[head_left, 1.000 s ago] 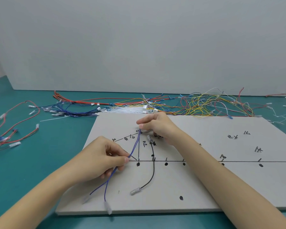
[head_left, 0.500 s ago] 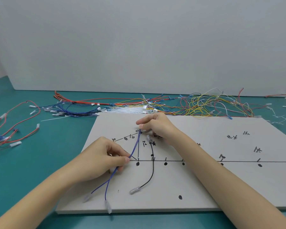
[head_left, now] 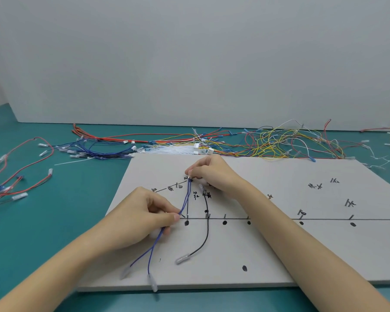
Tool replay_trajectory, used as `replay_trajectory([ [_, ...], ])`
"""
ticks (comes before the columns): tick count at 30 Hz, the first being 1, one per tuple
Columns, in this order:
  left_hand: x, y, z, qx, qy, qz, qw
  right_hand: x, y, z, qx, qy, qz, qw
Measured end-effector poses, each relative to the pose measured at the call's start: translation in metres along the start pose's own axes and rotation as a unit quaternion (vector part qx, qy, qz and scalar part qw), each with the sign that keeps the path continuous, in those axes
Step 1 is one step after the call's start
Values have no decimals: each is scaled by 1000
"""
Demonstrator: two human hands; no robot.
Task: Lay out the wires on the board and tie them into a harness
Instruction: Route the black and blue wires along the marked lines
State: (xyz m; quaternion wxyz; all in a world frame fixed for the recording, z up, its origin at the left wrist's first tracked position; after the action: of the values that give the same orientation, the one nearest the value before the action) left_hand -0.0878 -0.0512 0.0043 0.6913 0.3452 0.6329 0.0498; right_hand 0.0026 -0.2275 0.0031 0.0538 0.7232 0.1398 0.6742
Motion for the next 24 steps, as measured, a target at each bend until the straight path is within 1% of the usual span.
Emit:
replay_trajectory([
  [3, -3, -3, -1, -14, -8, -6, 1000, -1, -2, 1, -17, 16, -32, 999],
  [6, -5, -10, -4, -23, -19, 28, 999, -2, -4, 2, -29, 29, -46, 998],
  [10, -7, -13, -8, -69, -36, 125, 989, -4, -4, 2, -27, 30, -56, 998],
  [12, -12, -14, -13, -85, -68, 187, 976, -5, -3, 2, -27, 31, -56, 998],
  [14, -18, -18, -16, -80, -101, 219, 967, -5, -4, 2, -28, 35, -58, 997],
  [18, -15, -20, -12, -63, -75, 204, 974, -6, -5, 3, -32, 39, -58, 997],
  [24, -14, -7, -11, -64, -63, 230, 969, -8, -4, 3, -33, 45, -47, 997],
])
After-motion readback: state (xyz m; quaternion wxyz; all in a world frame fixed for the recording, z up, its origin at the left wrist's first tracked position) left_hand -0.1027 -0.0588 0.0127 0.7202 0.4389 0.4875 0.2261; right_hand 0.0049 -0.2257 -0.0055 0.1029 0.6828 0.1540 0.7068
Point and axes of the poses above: each hand's wrist, its own z-axis towards the middle knuckle, its own y-axis out of the back of the hand, x = y × z, the point moved 5 cm from there along z, towards the middle knuckle, and after that the axes turned 7 degrees about z, right-handed, at the moved point
